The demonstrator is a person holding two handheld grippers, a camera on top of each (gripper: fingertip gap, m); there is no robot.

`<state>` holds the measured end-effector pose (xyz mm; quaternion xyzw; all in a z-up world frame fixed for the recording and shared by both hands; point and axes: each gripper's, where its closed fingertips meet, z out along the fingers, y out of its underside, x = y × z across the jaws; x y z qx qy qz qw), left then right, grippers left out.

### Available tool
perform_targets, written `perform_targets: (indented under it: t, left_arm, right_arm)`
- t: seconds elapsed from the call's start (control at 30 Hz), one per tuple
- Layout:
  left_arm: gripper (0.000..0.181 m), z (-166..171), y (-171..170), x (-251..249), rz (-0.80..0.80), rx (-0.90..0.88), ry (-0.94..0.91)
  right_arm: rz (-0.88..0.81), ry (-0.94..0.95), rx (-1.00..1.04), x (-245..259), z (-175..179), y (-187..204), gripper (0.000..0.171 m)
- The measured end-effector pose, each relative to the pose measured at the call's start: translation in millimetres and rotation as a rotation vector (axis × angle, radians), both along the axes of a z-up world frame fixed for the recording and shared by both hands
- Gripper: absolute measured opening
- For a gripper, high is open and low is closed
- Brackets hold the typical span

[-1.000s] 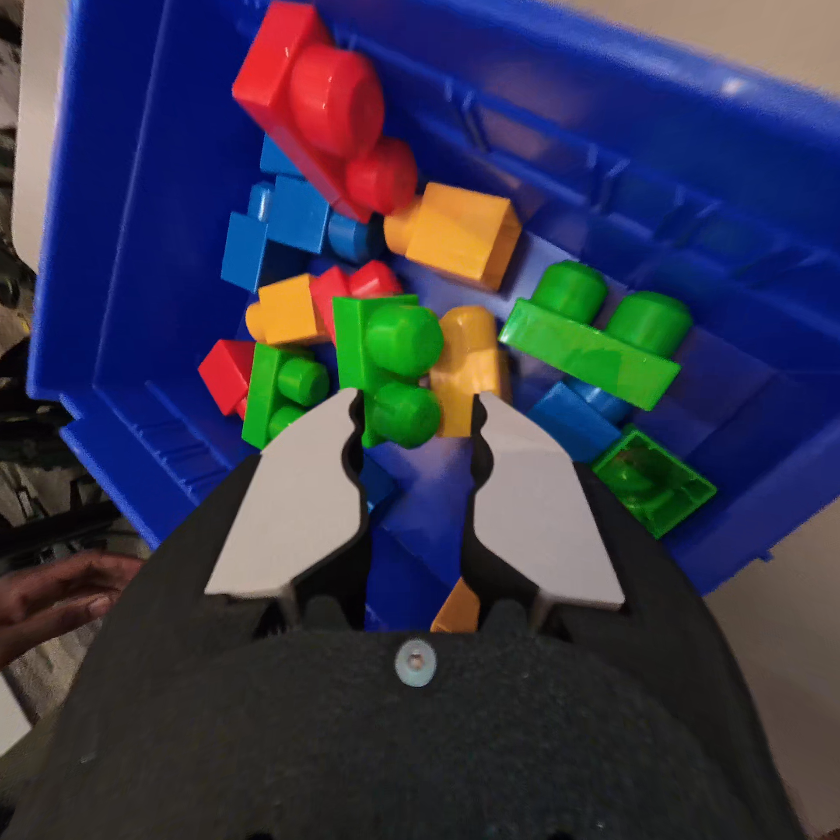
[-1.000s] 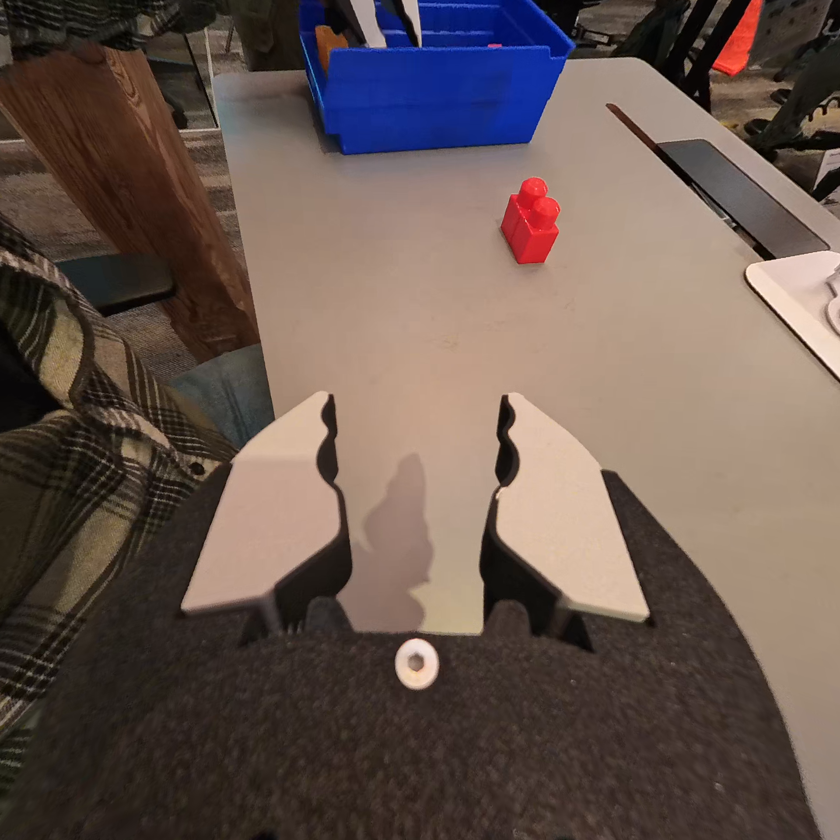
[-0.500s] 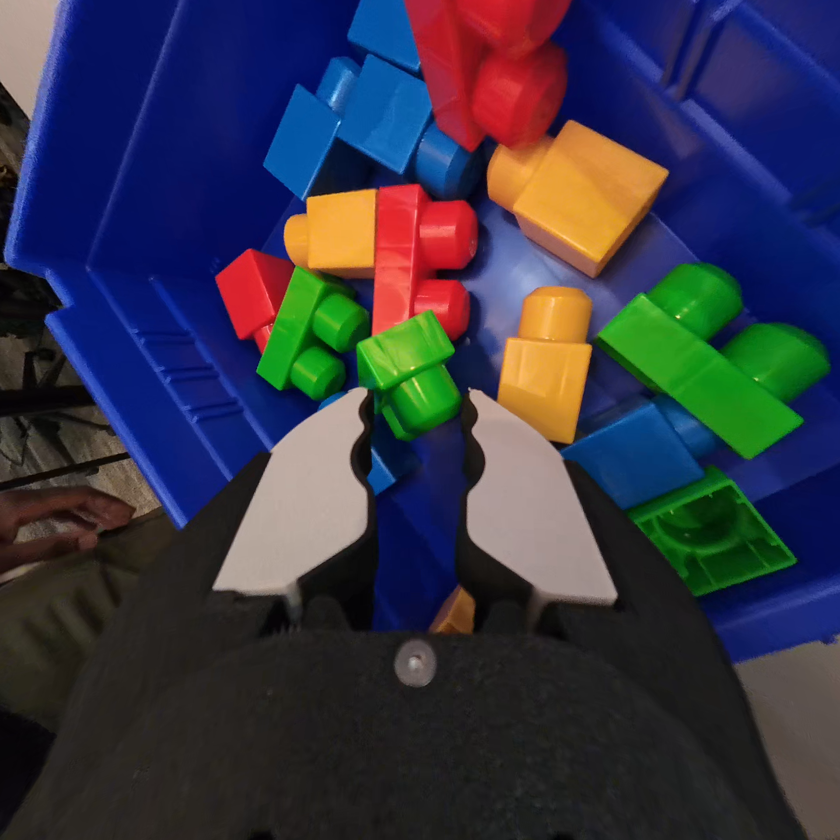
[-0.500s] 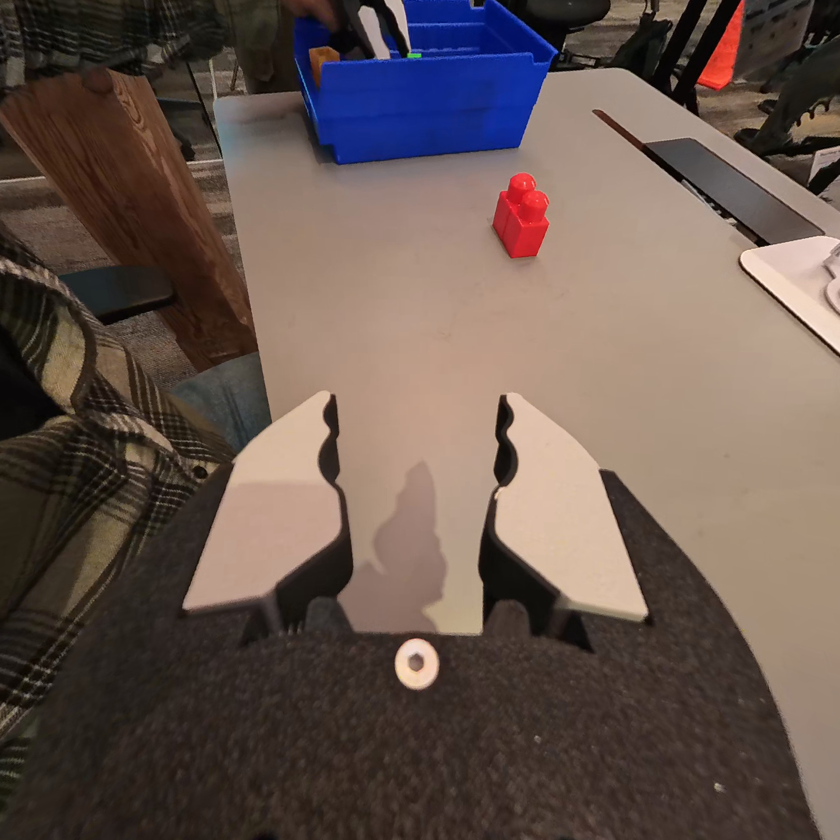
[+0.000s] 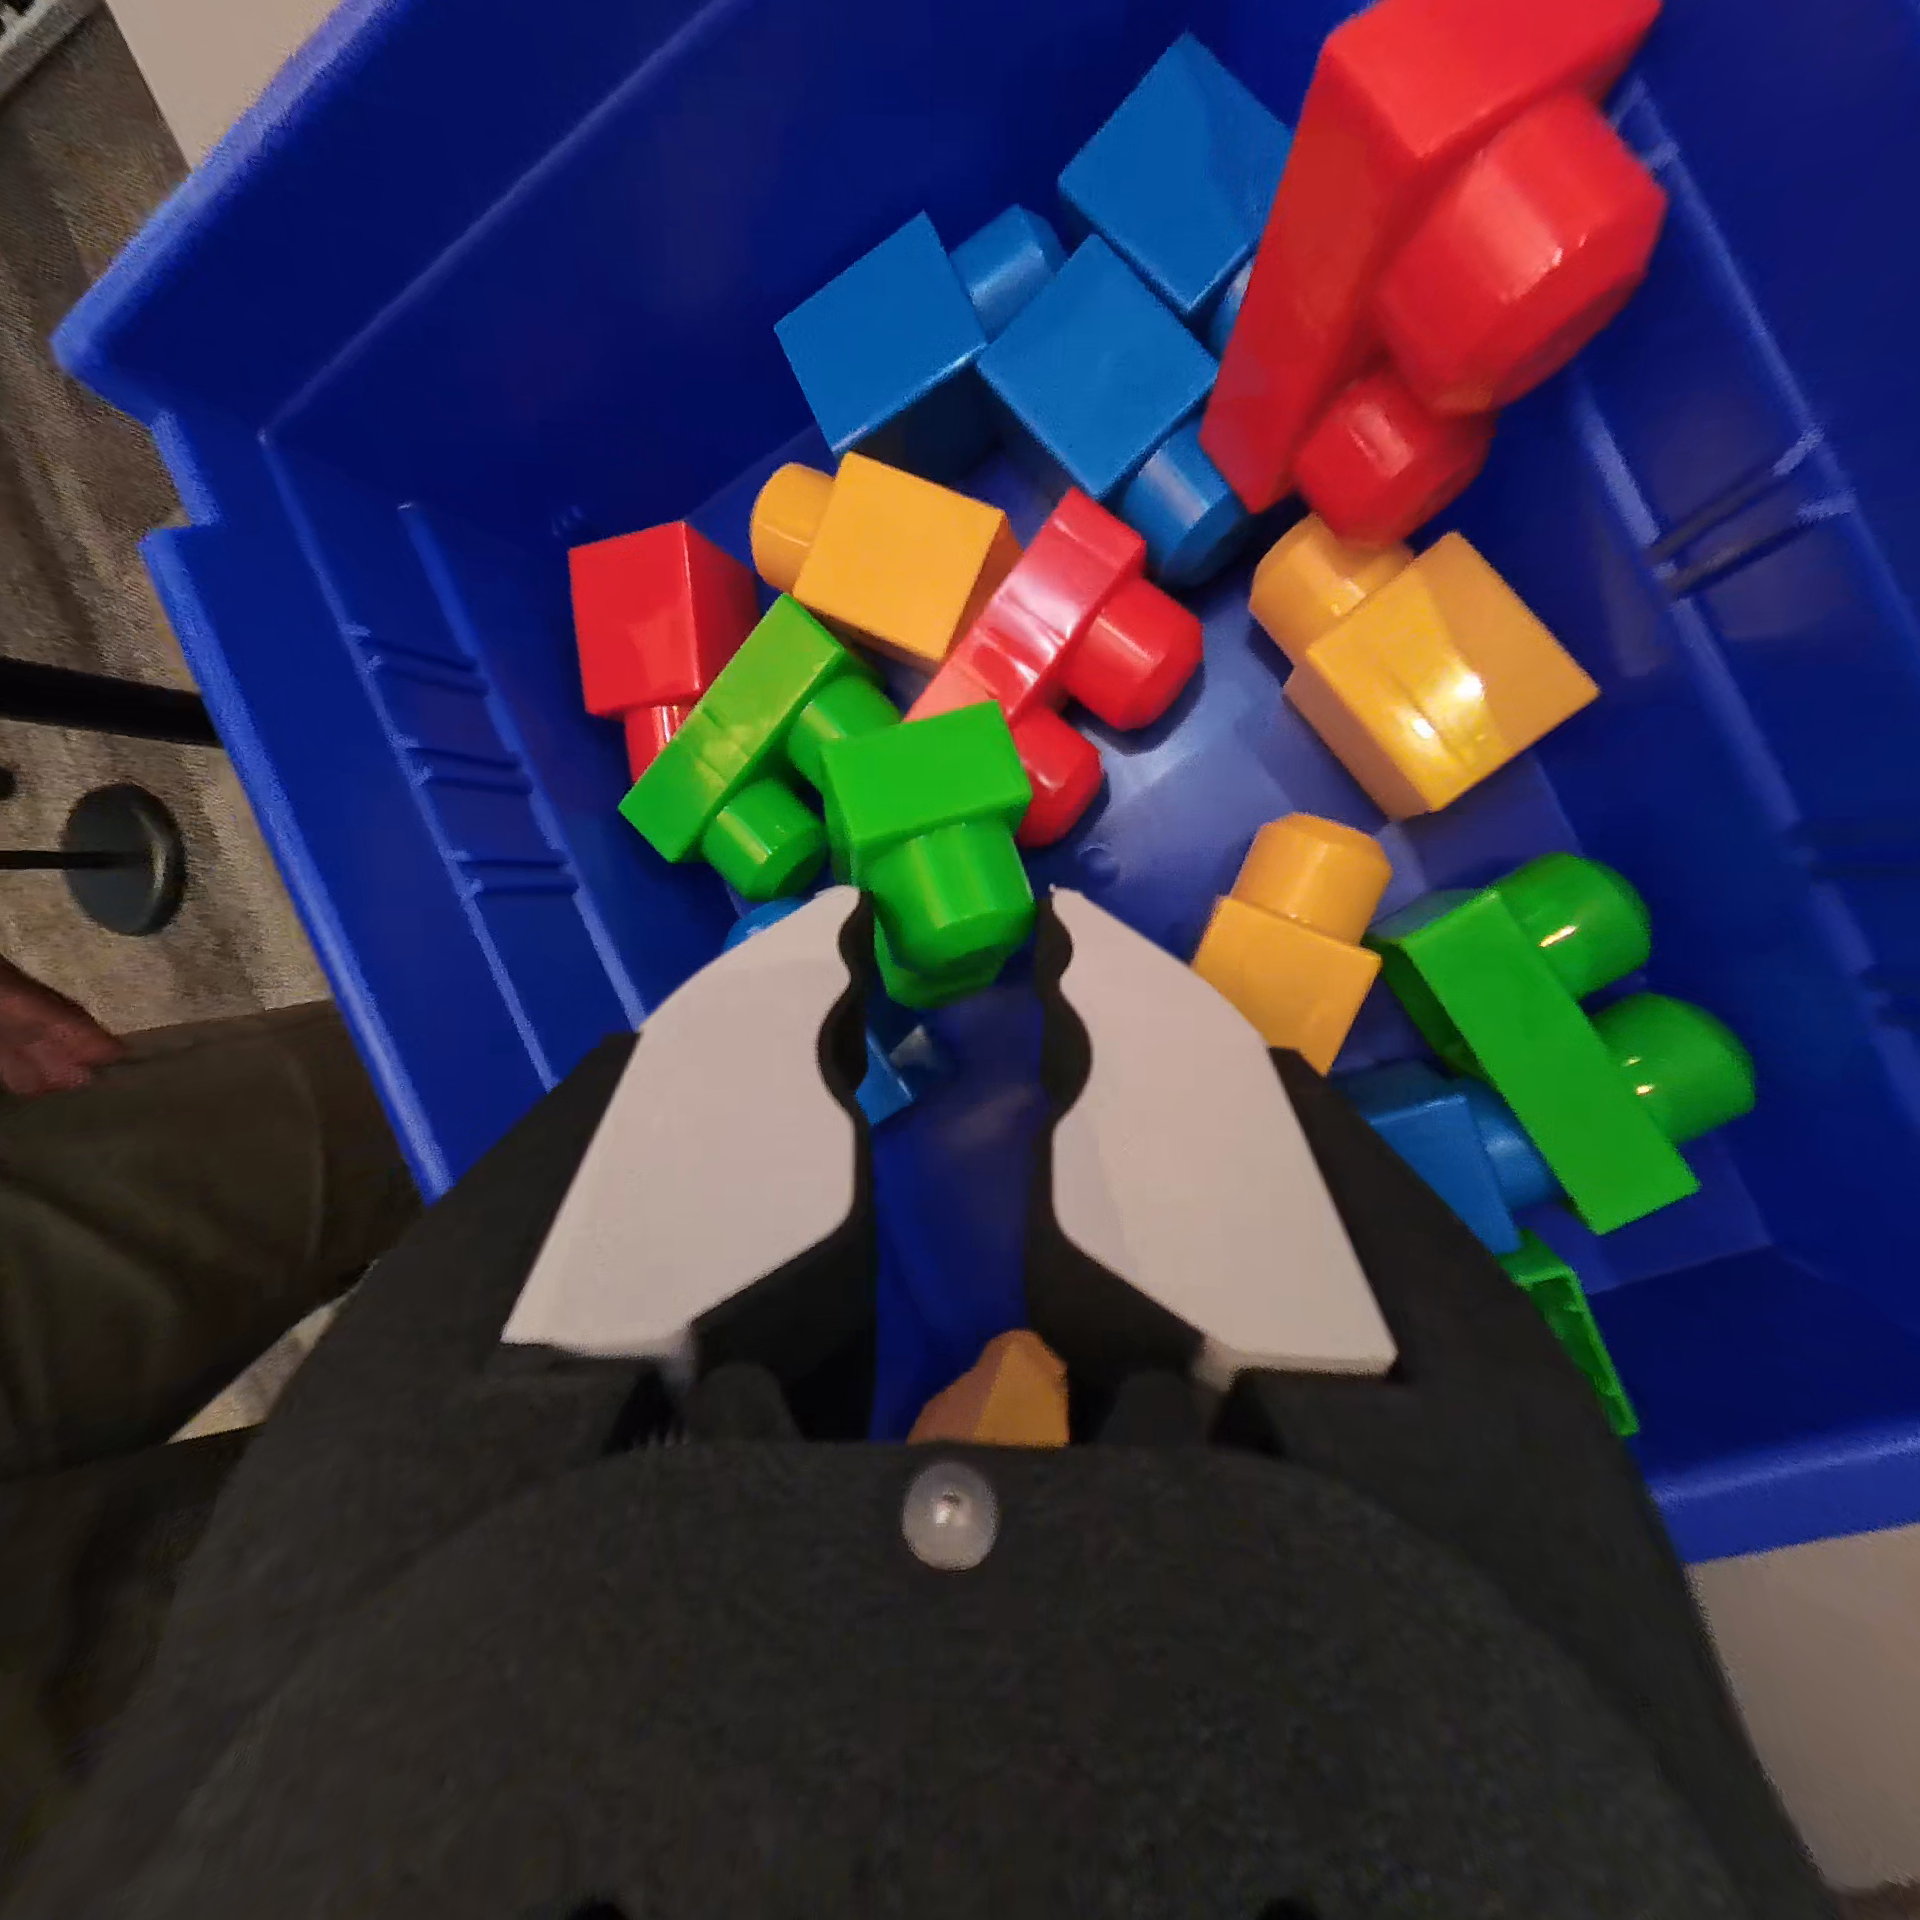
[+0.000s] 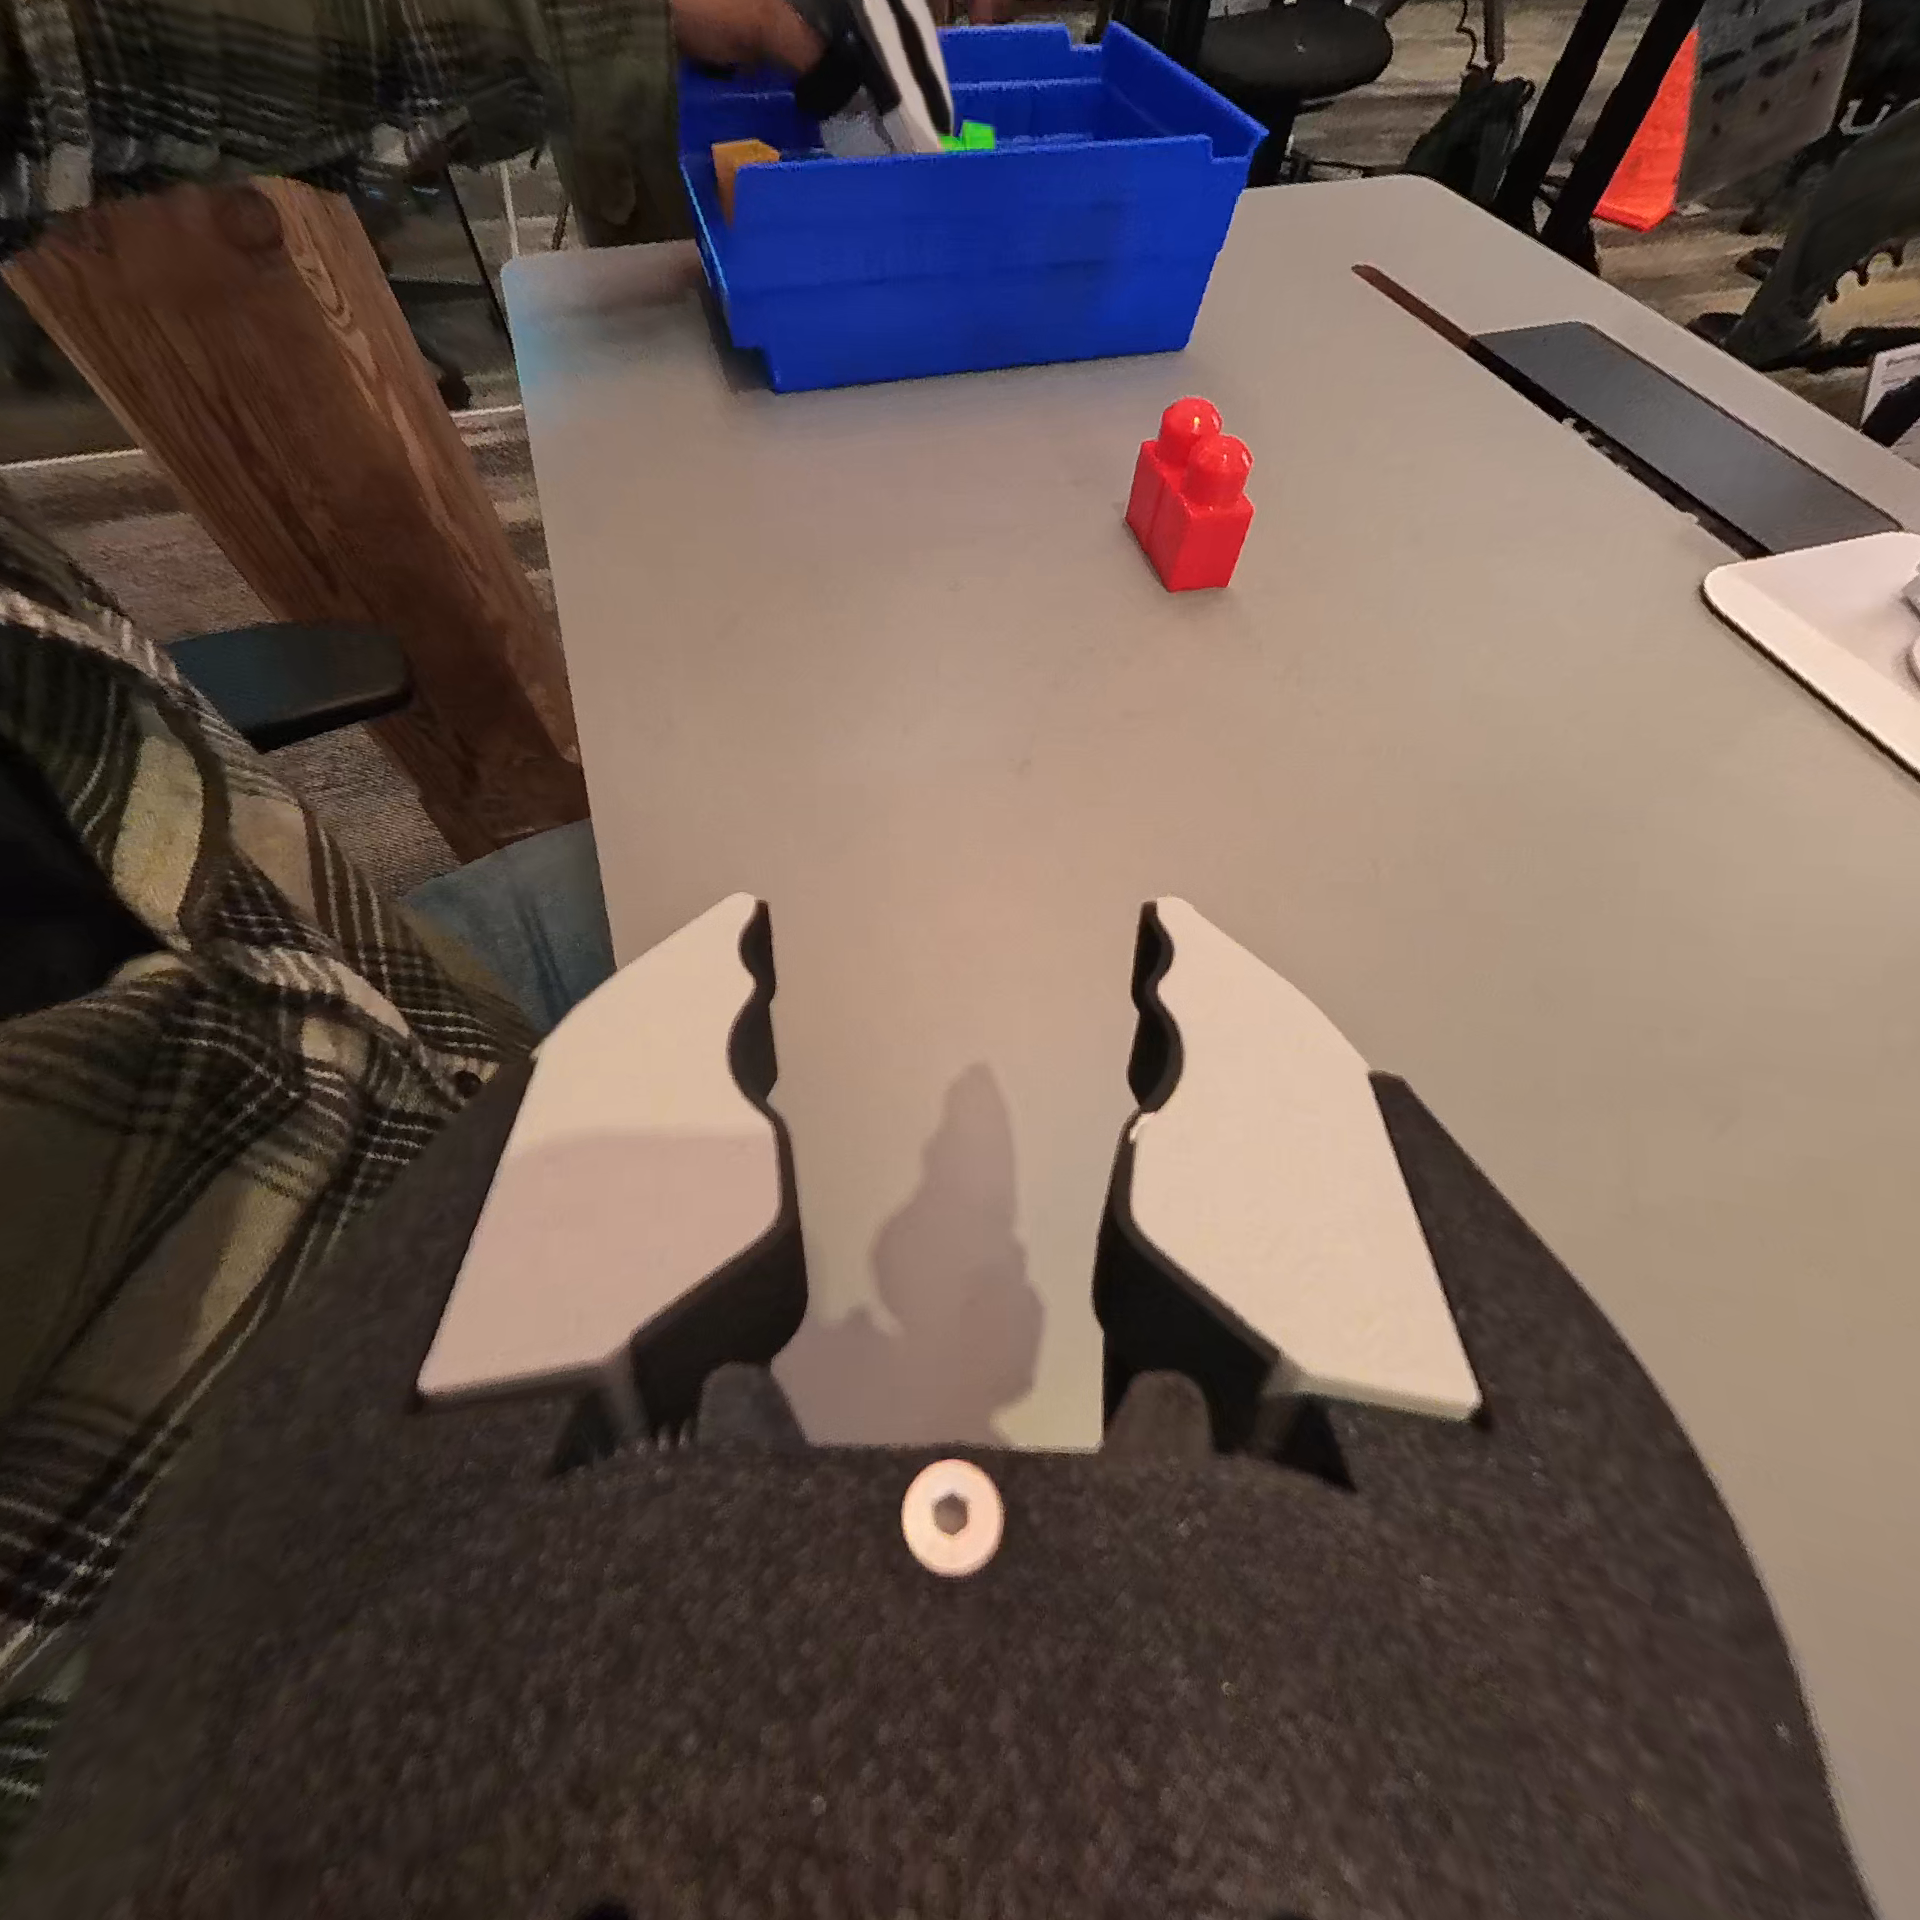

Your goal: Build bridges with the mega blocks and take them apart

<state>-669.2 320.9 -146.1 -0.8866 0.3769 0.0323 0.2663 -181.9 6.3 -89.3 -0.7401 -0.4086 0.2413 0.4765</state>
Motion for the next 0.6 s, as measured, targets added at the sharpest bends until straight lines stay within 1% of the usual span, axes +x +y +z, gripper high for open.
perform_targets:
  t: [0.03, 0.17, 0.27, 0.4, 0.5, 0.6]
  left_arm:
    - [0.029, 3, 0, 1, 0.010, -0.004, -0.008]
    - [0.029, 24, -1, 5, 0.025, -0.011, -0.049]
    - [0.030, 50, -4, 13, -0.001, -0.014, -0.041]
    - [0.029, 85, -11, 39, -0.094, -0.045, 0.025]
    - [0.029, 103, -18, 66, -0.196, -0.080, 0.101]
    - [0.029, 112, -31, 110, -0.356, -0.144, 0.180]
  right_arm:
    - [0.003, 0.002, 0.001, 0, -1, 0, 0.066]
    - [0.004, 0.011, -0.006, 3, -4, -3, 0.066]
    - [0.000, 0.024, 0.000, 7, -3, -6, 0.065]
    - [-0.002, 0.031, 0.004, 13, -4, -11, 0.064]
    - [-0.006, 0.037, 0.009, 17, -4, -14, 0.064]
    - [-0.011, 0.043, 0.013, 21, -4, -17, 0.064]
